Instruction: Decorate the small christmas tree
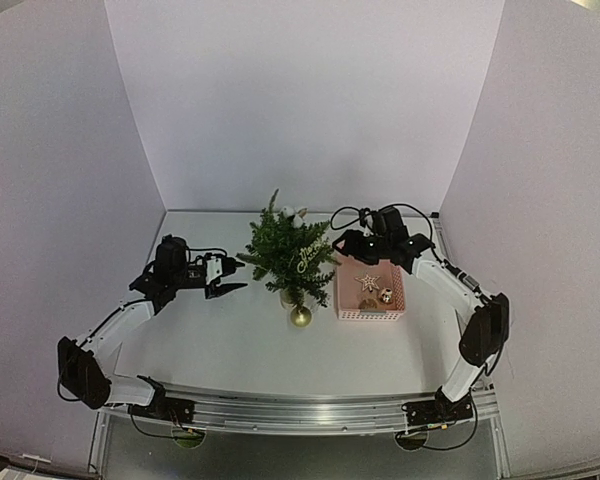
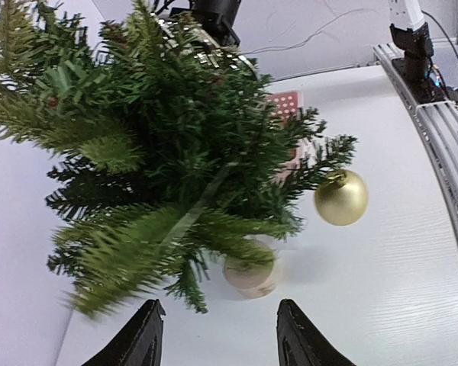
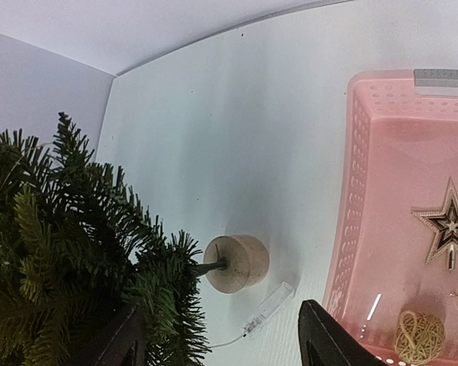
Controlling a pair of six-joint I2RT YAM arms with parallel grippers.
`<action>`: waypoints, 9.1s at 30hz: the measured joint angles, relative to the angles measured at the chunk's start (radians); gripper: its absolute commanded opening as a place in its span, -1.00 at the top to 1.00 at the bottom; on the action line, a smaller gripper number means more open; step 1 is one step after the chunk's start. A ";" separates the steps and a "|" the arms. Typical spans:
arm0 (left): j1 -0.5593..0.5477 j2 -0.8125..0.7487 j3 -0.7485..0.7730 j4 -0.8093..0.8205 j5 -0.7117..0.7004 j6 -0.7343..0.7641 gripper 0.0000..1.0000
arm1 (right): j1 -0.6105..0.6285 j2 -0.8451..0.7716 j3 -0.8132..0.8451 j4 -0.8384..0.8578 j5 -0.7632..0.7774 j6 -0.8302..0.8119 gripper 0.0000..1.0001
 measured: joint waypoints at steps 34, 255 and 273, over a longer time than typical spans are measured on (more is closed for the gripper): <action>-0.089 0.075 -0.014 0.184 -0.136 -0.218 1.00 | -0.011 -0.033 -0.001 -0.003 0.017 -0.013 -0.33; -0.134 0.166 0.599 -0.178 0.161 -0.407 0.21 | 0.221 0.210 0.760 -0.287 -0.675 -0.385 0.21; -0.136 0.244 0.691 -0.243 0.093 -0.553 0.49 | 0.227 0.210 0.720 -0.277 -0.654 -0.396 0.22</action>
